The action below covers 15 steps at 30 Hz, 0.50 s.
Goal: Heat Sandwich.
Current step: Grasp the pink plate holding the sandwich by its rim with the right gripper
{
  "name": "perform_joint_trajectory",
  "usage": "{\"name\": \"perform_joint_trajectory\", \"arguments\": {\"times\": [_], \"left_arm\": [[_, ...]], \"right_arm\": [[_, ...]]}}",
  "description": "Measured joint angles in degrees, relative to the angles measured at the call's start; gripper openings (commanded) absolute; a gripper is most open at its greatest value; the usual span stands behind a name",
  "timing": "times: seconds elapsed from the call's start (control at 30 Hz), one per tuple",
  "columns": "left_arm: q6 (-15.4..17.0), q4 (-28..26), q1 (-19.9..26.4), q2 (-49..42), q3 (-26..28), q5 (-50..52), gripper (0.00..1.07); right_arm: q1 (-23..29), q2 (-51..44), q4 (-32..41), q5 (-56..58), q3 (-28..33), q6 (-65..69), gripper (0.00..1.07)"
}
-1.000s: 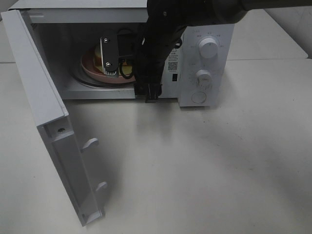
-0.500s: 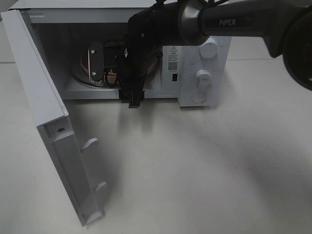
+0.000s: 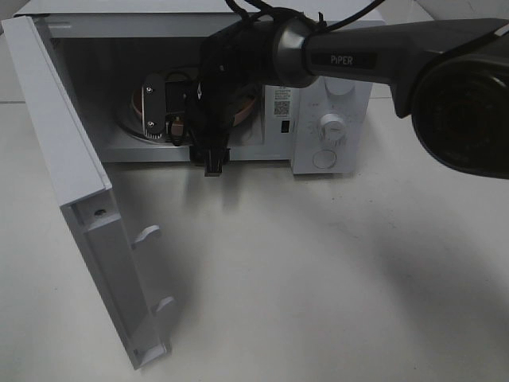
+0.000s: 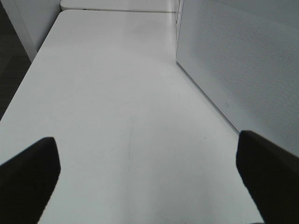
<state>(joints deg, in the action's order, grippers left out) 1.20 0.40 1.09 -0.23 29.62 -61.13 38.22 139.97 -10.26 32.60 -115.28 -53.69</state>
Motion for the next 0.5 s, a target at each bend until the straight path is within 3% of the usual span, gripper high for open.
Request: {"name": "perform_joint_trajectory", "arguments": {"times": [0.13, 0.27, 0.37, 0.4, 0.5], "left_arm": [[0.0, 0.0, 0.0, 0.0, 0.0, 0.0, 0.98], [0.0, 0.0, 0.0, 0.0, 0.0, 0.0, 0.98], [0.0, 0.0, 0.0, 0.0, 0.0, 0.0, 0.98], [0.0, 0.0, 0.0, 0.0, 0.0, 0.0, 0.98], [0.0, 0.0, 0.0, 0.0, 0.0, 0.0, 0.98]], "right_arm": [[-0.1, 0.4, 0.0, 0.4, 0.1, 1.0, 0.75], [-0.2, 0.7, 0.0, 0.7, 0.1, 2.6, 0.66], [-0.2, 0.7, -0.2, 0.6, -0.1, 3.2, 0.33], [-0.2, 0.7, -0.5, 0.2, -0.3, 3.3, 0.08], [-0.2, 0.4, -0.5, 0.6, -0.5, 3.3, 0.00]]}}
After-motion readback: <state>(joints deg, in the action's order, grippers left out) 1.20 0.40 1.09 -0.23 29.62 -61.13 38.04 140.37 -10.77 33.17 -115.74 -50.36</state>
